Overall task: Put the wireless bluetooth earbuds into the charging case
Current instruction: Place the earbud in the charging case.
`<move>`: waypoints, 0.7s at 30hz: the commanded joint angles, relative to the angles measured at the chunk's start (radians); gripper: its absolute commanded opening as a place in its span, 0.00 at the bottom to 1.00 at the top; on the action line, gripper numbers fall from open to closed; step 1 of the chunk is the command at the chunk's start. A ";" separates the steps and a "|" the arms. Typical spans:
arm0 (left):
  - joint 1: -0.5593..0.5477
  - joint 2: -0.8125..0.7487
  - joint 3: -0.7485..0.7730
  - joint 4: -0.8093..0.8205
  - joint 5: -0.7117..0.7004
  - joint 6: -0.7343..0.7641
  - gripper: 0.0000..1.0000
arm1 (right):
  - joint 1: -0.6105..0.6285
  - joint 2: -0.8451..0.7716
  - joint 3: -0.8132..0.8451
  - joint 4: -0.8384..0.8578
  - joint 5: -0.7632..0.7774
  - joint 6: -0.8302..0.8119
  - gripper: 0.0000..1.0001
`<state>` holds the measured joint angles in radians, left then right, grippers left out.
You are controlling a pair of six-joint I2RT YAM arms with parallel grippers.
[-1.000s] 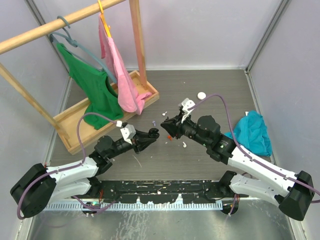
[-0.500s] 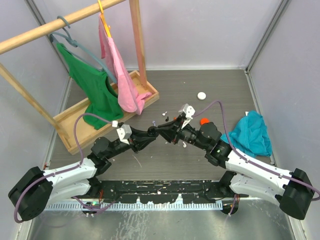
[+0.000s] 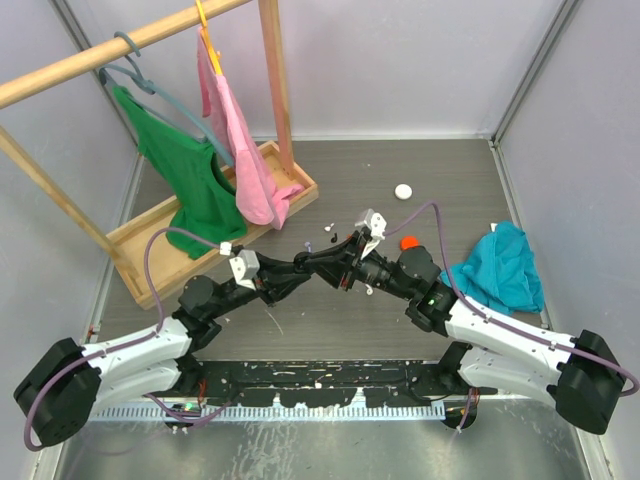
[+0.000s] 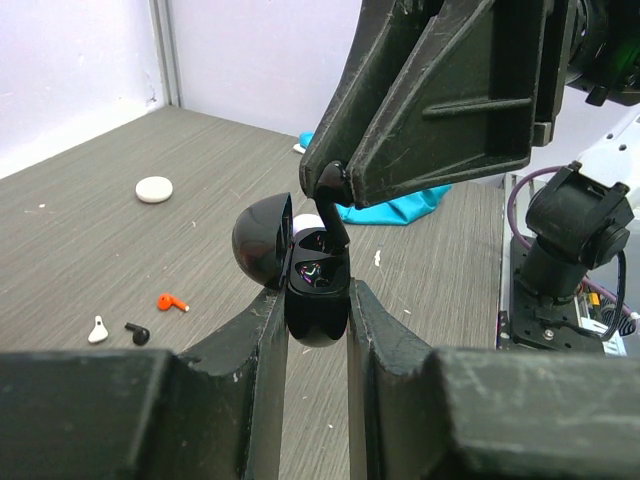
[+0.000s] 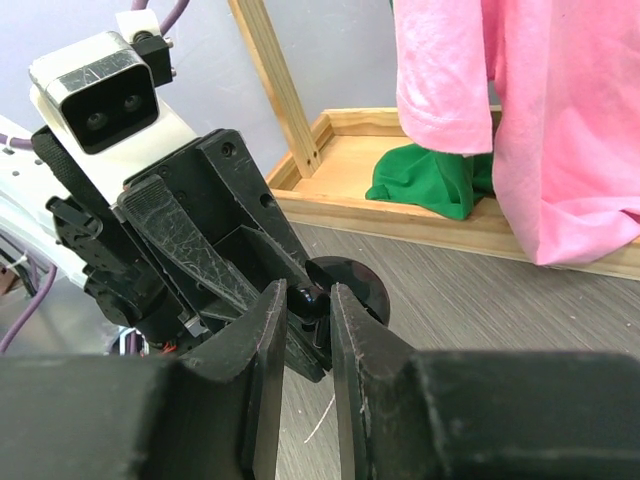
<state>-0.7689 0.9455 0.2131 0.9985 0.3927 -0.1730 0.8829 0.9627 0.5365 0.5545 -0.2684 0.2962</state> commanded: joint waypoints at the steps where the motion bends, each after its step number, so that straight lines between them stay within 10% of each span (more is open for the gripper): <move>1: -0.003 -0.025 0.040 0.085 -0.008 -0.005 0.00 | 0.008 -0.002 0.004 0.094 -0.040 0.020 0.20; 21: -0.004 -0.032 0.043 0.076 0.044 -0.032 0.00 | 0.013 -0.027 -0.039 0.154 0.026 0.022 0.19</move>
<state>-0.7685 0.9295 0.2131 0.9977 0.4000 -0.1978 0.8913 0.9657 0.5049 0.6292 -0.2886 0.3187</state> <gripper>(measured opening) 0.249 0.273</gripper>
